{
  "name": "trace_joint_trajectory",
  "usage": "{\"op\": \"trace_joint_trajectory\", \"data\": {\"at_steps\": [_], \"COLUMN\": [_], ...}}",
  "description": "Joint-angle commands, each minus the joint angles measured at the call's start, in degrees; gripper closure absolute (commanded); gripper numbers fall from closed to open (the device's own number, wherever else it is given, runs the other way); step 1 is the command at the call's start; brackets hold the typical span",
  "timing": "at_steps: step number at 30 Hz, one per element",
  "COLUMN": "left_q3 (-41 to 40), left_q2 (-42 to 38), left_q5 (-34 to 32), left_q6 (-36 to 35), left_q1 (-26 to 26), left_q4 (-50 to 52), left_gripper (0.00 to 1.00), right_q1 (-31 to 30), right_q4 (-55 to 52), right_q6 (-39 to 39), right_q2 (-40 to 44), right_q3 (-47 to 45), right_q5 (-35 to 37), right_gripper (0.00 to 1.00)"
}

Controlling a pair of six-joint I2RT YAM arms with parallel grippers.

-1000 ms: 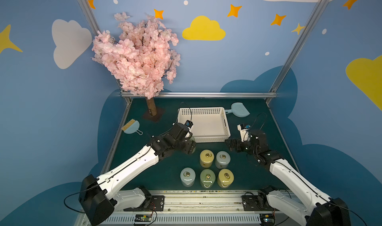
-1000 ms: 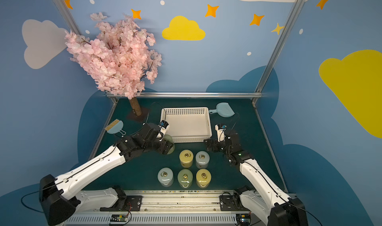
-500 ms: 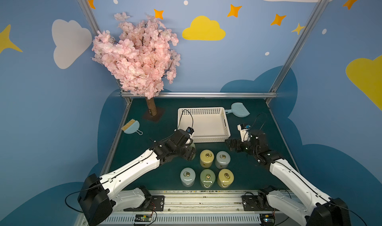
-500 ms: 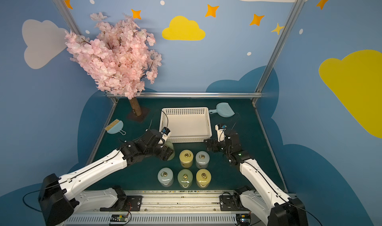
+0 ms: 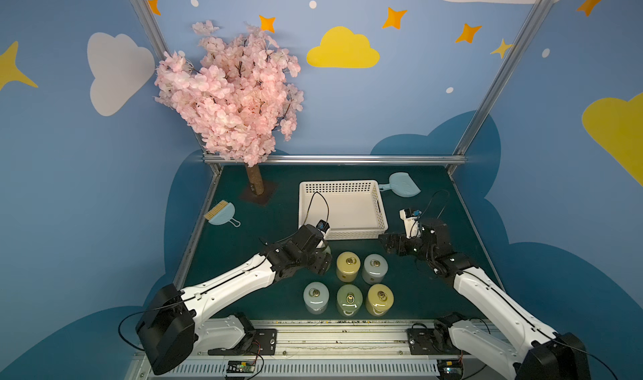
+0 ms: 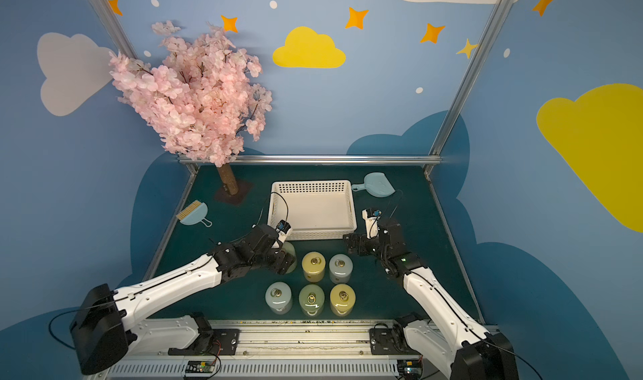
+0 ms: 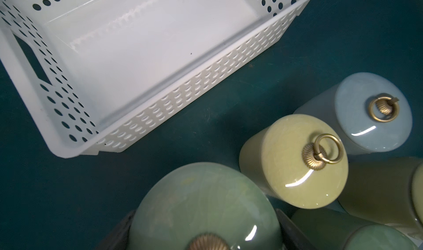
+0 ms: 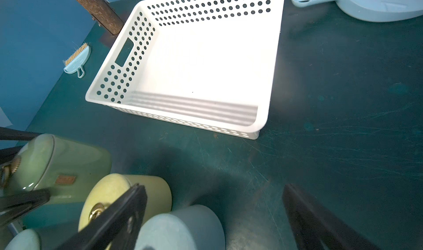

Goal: Take the tea canister out of the basket
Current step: Place the tea canister at the center of the board.

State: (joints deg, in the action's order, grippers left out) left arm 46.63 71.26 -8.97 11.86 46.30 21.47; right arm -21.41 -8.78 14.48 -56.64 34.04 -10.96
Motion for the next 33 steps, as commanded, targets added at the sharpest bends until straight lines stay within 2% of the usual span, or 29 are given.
{"op": "trace_joint_trajectory", "data": {"at_steps": [1, 33], "left_q3": [0.09, -3.56], "left_q2": [0.01, 3.71], "left_q5": [-0.86, -1.66], "left_q6": [0.10, 1.21], "left_q1": [0.25, 1.14], "left_q4": [-4.95, -8.60], "left_gripper": [0.50, 0.51], "right_q1": [0.13, 0.14], "right_q4": [0.87, 0.91], "right_q6": [-0.56, -0.40], "right_q2": [0.24, 0.57], "right_q3": [0.11, -0.05], "right_q5": [0.57, 1.19], "right_gripper": [0.02, 0.02]}}
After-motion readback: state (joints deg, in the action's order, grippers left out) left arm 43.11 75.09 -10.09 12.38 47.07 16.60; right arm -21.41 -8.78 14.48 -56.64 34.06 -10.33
